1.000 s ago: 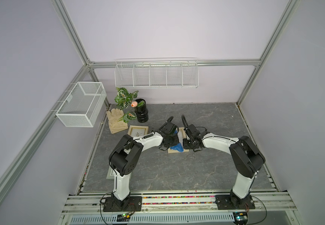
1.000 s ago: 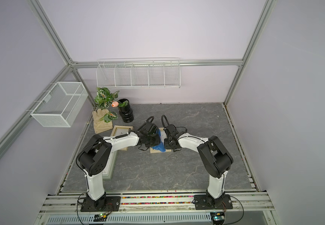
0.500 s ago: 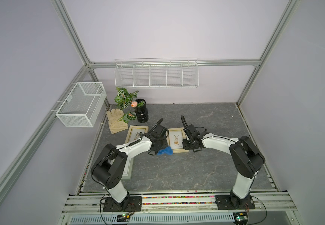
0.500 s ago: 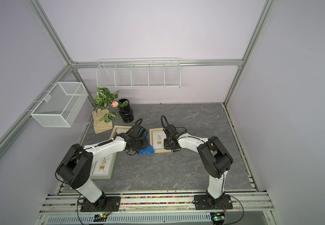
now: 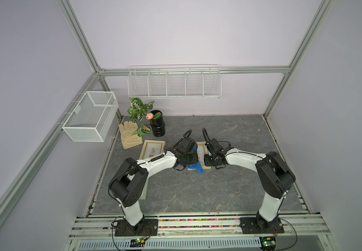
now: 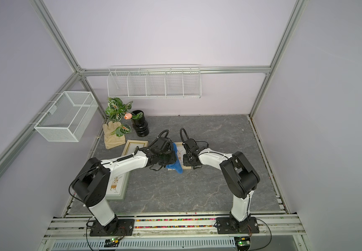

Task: Wipe the picture frame with a cloth
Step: Wipe the dirt from the picture frame.

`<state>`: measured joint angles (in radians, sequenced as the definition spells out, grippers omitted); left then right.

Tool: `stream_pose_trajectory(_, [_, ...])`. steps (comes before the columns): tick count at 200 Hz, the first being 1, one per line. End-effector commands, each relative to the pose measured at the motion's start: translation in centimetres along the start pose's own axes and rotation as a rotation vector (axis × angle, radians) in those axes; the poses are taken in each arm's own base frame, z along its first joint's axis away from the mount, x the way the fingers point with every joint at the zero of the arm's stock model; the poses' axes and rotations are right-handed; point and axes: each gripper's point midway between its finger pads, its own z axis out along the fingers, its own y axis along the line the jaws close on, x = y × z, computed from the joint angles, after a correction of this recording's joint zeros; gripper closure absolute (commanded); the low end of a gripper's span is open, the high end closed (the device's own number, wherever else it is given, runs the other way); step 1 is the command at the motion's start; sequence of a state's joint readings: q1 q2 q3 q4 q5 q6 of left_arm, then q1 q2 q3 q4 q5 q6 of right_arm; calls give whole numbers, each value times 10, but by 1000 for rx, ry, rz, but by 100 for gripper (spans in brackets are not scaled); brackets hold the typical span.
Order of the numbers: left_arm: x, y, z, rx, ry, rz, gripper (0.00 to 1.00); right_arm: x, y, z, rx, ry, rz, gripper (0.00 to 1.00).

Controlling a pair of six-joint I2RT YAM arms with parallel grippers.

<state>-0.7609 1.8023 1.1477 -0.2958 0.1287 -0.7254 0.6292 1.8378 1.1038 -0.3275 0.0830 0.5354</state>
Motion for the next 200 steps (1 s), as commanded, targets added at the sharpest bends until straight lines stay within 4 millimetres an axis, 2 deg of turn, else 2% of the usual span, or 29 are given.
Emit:
stream_pose_trajectory(1, [7,2,15,-34,55,-7,100,25,-22,4,78,74,16,80])
stream_pose_trajectory(17, [17,42,14,-173,80,-28,100,24,-22,3,82,71,16,80])
stream_pose_trajectory(31, [25,84,2,-269,94,-71,100,24,-24,3,89,71,14,80])
stream_pose_trajectory(41, [32,118,-15,-358,94,-98,100,24,-26,3,96,72,12,80])
stream_pose_trajectory(49, [34,138,-31,-416,79,-104,100,24,-28,3,101,74,14,80])
stream_pose_trajectory(59, [33,153,-52,-472,48,-94,100,24,-30,3,105,75,12,80])
stream_pose_trajectory(64, [30,154,-62,-483,26,-85,100,23,-30,3,104,73,12,80])
stream_pose_trajectory(77, [19,142,-79,-442,-28,-60,100,23,-29,3,103,73,8,80])
stream_pose_trajectory(101, [-4,83,-86,-245,-101,-4,100,21,-28,3,99,72,12,80])
stream_pose_trajectory(124, [-16,23,-74,-76,-119,43,100,19,-25,2,89,69,14,80])
stream_pose_trajectory(139, [-21,-3,-60,39,-114,18,100,21,-23,2,81,70,10,80])
stream_pose_trajectory(168, [-18,-22,-17,104,-45,-3,100,25,-21,4,69,75,15,80])
stream_pose_trajectory(200, [7,-19,31,61,64,-32,100,26,-20,5,64,78,21,80])
